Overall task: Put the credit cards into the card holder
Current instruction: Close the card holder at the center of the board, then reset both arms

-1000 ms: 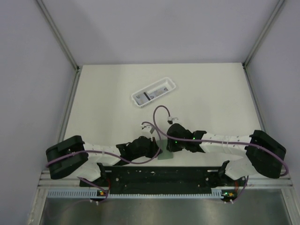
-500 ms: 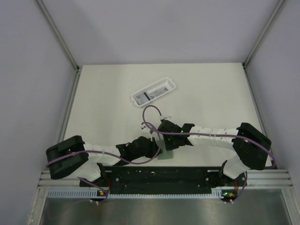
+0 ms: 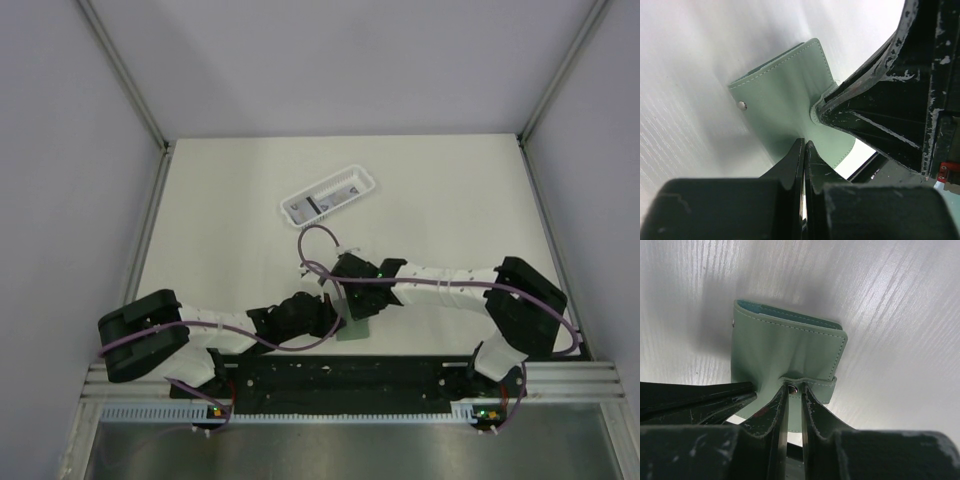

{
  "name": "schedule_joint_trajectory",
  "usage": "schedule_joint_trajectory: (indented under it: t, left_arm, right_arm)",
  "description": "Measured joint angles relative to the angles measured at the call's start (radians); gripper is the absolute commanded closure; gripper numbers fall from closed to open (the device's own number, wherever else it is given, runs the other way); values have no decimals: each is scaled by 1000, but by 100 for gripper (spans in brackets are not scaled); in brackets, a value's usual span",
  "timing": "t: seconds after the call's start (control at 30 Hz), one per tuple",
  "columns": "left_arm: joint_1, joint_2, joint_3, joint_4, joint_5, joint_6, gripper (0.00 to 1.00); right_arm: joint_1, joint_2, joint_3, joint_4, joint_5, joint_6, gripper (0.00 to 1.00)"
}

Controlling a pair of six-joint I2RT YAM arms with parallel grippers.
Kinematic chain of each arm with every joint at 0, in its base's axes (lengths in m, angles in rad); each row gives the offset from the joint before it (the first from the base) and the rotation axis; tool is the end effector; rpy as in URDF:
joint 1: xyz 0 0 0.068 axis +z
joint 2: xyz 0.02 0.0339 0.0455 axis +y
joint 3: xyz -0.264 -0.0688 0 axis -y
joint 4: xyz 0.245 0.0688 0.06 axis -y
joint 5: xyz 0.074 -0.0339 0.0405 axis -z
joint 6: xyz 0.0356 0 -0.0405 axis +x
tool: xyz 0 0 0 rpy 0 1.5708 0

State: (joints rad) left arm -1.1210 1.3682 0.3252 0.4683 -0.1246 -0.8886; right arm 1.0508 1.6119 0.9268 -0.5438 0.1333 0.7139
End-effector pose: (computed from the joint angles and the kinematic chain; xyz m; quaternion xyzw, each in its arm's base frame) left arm 0.1057 -0.2087 0.1312 0.0721 0.8743 -0.3731 0.3018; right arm 0.1508 0.2538 0.1658 -0.1537 0.9712 0.0894 0.1585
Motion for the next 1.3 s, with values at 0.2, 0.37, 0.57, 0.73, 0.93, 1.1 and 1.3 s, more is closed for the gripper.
schedule_joint_trajectory:
  t: [0.2, 0.37, 0.57, 0.73, 0.93, 1.1, 1.3]
  left_arm:
    - [0, 0, 0, 1, 0, 0, 100]
    - [0, 0, 0, 1, 0, 0, 100]
    - [0, -23, 0, -22, 1, 1, 100]
    - [0, -109, -1, -109, -16, 10, 100]
    - [0, -364, -1, -282, -141, 24, 90]
    - [1, -640, -1, -490, -281, 17, 78]
    - [1, -947, -27, -739, -411, -19, 50]
  right_arm:
    - [0, 21, 24, -26, -5, -12, 94]
    - [0, -5, -3, 3, -4, -12, 89]
    - [0, -177, -190, 215, -2, 12, 76]
    - [9, -402, -347, 301, 1, 27, 68]
    - [13, -760, -439, 314, 131, 69, 59]
    - [13, -1062, -516, 193, 263, 128, 49]
    - [13, -1356, -560, -12, 370, 220, 33]
